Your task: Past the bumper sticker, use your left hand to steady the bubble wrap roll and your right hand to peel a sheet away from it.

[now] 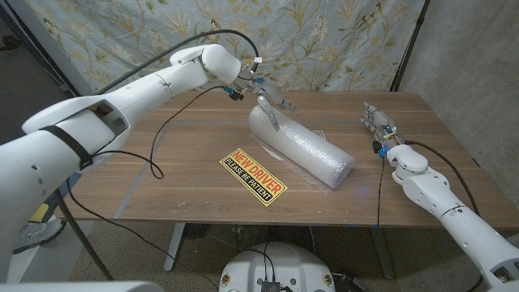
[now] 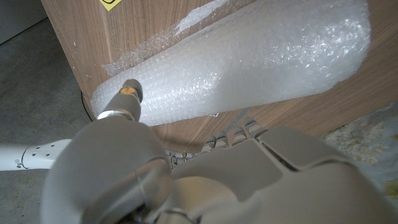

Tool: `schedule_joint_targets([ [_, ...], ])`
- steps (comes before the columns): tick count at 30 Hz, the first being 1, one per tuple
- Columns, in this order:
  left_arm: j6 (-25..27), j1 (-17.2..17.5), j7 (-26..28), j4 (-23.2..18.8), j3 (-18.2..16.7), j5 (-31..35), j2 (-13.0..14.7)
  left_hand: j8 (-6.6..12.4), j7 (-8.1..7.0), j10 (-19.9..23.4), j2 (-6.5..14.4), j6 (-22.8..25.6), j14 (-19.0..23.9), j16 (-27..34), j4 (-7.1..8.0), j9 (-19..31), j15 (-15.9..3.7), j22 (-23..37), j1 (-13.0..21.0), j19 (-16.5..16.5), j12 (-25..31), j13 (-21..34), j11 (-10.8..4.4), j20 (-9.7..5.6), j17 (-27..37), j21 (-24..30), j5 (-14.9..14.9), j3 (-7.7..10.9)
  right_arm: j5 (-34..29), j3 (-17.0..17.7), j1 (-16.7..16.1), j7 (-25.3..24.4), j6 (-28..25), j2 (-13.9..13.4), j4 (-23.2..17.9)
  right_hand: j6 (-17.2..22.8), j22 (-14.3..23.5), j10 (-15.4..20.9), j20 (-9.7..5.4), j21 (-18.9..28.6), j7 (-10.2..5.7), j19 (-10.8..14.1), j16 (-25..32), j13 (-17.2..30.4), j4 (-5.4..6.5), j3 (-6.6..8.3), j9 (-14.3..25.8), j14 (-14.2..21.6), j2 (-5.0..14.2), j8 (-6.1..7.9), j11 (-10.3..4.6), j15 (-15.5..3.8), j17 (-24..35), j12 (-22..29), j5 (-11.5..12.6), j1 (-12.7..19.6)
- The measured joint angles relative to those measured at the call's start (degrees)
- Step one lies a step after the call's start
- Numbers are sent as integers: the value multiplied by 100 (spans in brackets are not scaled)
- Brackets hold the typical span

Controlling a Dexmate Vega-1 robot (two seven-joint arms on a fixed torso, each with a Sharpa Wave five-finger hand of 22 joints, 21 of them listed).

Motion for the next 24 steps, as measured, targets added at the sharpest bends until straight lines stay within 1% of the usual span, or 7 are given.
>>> schedule_joint_targets([
  [4, -108, -56, 1, 111, 78, 36, -78, 0, 0, 0, -6, 0, 0, 0, 0, 0, 0, 0, 6, 0, 21, 27, 0, 0, 0, 0, -22, 0, 10, 24, -9, -4, 21, 19, 6, -28, 0, -30, 0, 0, 28, 0, 0, 0, 0, 0, 0, -29, 0, 0, -30, 11, 0, 0, 0, 0],
  [10, -238, -148, -11, 303, 221, 85, -205, 0, 0, 0, -6, 0, 0, 0, -24, 0, 0, 0, 6, 0, 21, 27, 0, 0, 0, 0, -22, -24, 18, 50, -10, -4, 45, 33, 43, -28, 0, -30, -24, 0, 29, -24, 0, 0, -25, -25, 0, -29, 0, 0, -30, 11, 0, 0, 0, 0],
  [11, -243, -148, -12, 303, 221, 88, -205, 0, 0, 0, -8, 0, 0, 0, -24, 0, 0, 0, 8, 0, 42, 27, 0, 0, 0, 0, -22, -24, 19, 53, -10, -5, 46, 35, 50, -50, 0, -52, -32, 0, 50, -32, 0, 0, -25, -25, 0, -29, 0, 0, -8, 11, 0, 0, 0, 0],
  [14, -302, -183, -17, 384, 281, 110, -255, 0, 0, 0, -26, 0, 0, 0, -24, 20, 0, 0, 31, -23, 42, 27, 0, -23, 0, 0, -22, -24, 21, 64, -8, -4, 49, 40, 64, -80, 0, -61, -1, 0, 40, -63, 0, 0, -25, -25, 0, -60, 0, 0, 1, 41, 0, 0, 0, 0],
  [18, -376, -223, -4, 489, 369, 165, -316, 0, 0, 0, -6, 0, 0, 0, -24, 29, 0, 0, 51, -31, 42, 27, 0, -32, 0, 0, -22, -24, 27, 86, -2, 10, 73, 47, 95, -80, 0, -61, -1, 0, 40, -63, 0, 0, -24, -24, 0, -60, 0, 0, 1, 41, 0, 0, 0, 0],
  [24, -436, -256, 109, 545, 469, 298, -358, 0, -62, 0, -6, 0, 0, 0, -24, 28, 0, -1, 51, -54, 42, 40, 0, -9, 0, 0, -22, -24, 67, 118, 3, 61, 127, 62, 153, -80, 0, -61, -1, 0, 40, -62, 0, 0, -24, -24, 0, -60, 0, 0, 1, 41, 0, 0, 0, 0],
])
